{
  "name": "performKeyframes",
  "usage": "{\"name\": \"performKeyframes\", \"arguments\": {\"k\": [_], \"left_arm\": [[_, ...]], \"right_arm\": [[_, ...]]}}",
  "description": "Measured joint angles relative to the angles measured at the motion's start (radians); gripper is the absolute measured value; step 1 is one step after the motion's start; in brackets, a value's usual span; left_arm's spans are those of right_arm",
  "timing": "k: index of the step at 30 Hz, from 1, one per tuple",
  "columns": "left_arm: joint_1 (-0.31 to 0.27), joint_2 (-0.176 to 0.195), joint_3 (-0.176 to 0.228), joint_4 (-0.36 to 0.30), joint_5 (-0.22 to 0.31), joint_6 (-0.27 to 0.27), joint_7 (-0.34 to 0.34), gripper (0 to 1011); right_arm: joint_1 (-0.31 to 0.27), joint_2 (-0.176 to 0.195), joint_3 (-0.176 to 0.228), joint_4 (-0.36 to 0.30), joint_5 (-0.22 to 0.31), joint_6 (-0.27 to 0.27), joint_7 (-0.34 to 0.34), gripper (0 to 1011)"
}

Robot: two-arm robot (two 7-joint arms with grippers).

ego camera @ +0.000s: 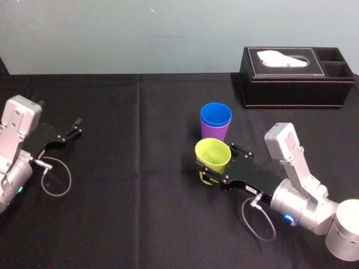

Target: Stack the three plastic cups sequentially using one hand.

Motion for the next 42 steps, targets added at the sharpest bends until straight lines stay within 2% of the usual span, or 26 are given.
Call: {"name": "performKeyframes", "arguments": {"k": [9, 14, 24, 31, 42], "left_arm": [[0.0, 0.0, 0.0, 0.0, 0.0, 0.0, 0.0, 1011], [0.0, 0.0, 0.0, 0.0, 0.0, 0.0, 0.0, 1011], [0.0, 0.0, 0.0, 0.0, 0.0, 0.0, 0.0, 1011], [0.0, 0.0, 0.0, 0.0, 0.0, 0.0, 0.0, 1011], [0.0, 0.0, 0.0, 0.0, 0.0, 0.0, 0.0, 1011]], "right_arm": [[-0.004, 0.028, 0.016, -0.067, 0.016, 0.047, 0.0, 738], [0.0, 0.045, 0.039, -0.119, 0.07, 0.102, 0.002, 739], [0.041, 0.069, 0.062, -0.165, 0.125, 0.152, -0.006, 738], [0.081, 0.069, 0.064, -0.153, 0.147, 0.166, -0.016, 738], [0.163, 0.045, 0.048, -0.074, 0.165, 0.166, -0.024, 738]]}}
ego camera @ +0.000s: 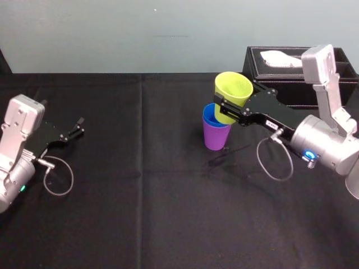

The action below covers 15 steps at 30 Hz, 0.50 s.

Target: Stack the three plastic cups sequentially using one hand.

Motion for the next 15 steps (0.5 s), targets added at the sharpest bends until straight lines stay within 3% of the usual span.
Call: {"name": "performKeyframes", "arguments": {"k": [15], "left_arm": [[0.0, 0.0, 0.0, 0.0, 0.0, 0.0, 0.0, 1011]], "right_arm": [[0.079, -0.042, -0.032, 0.105, -0.01, -0.013, -0.011, 738]]}}
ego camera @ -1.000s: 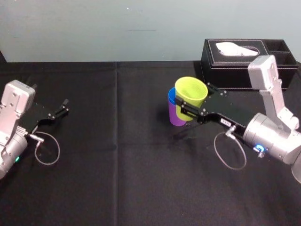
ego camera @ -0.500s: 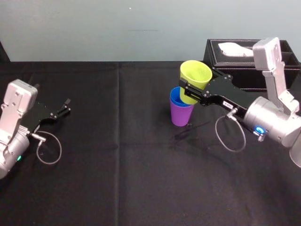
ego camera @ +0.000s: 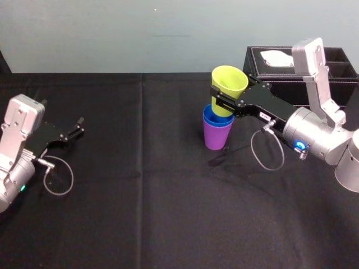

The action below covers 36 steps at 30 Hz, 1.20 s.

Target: Stack the three plastic cups sequentially using one hand.

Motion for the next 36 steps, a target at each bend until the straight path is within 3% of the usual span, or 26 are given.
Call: {"name": "performKeyframes", "arguments": {"k": [36], "left_arm": [[0.0, 0.0, 0.0, 0.0, 0.0, 0.0, 0.0, 1011]], "right_arm": [[0.053, -0.047, -0.027, 0.115, -0.034, -0.018, 0.01, 738]]}}
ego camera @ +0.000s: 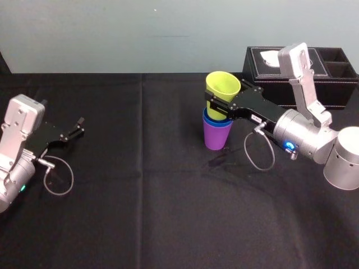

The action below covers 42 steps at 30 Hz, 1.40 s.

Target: Stack the three plastic cups sequentially using one hand.

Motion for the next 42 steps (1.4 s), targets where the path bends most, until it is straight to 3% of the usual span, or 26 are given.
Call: {"name": "performKeyframes", "arguments": {"k": [42], "left_arm": [[0.0, 0.0, 0.0, 0.0, 0.0, 0.0, 0.0, 1011]], "right_arm": [[0.007, -0.021, -0.01, 0.055, -0.028, -0.002, 0.01, 738]]}}
